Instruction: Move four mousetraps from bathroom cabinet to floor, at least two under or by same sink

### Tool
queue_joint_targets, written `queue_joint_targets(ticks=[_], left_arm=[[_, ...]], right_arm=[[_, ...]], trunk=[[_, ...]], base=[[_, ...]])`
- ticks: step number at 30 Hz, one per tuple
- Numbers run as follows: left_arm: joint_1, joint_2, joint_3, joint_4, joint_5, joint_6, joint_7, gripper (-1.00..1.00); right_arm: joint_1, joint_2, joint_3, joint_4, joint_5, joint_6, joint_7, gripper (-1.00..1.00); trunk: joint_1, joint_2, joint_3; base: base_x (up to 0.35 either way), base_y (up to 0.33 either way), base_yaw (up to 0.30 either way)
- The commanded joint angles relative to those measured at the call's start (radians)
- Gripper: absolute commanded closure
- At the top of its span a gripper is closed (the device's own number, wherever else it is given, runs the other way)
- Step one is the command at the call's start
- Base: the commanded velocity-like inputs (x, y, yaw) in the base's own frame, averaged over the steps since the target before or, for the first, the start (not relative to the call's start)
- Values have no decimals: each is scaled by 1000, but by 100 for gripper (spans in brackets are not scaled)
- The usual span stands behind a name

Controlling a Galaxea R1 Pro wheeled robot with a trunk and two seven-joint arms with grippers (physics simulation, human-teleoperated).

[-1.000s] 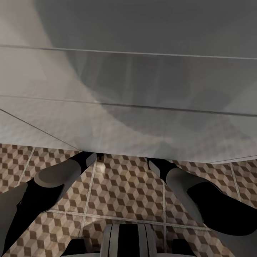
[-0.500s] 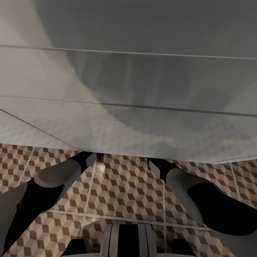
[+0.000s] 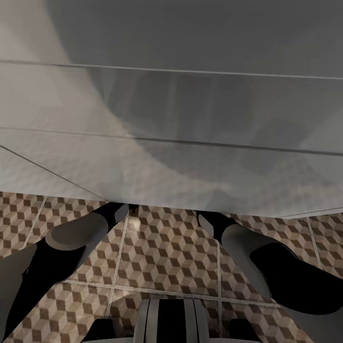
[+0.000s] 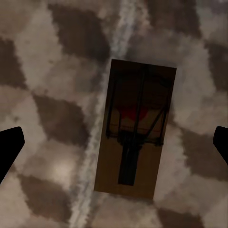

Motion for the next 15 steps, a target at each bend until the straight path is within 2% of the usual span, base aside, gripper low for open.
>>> queue_joint_targets(ticks=[1,15], left_arm=[[-55,0,1,2,14,5,2,-100],[-55,0,0,2,14,-1,1,-100]], right_arm=[[-64,0,18,-3,0,7,-5,-100],[-64,0,20,-2,0,-10,-5,-100]], trunk=[[0,0,0],[0,0,0]], base=[[0,0,0],[0,0,0]])
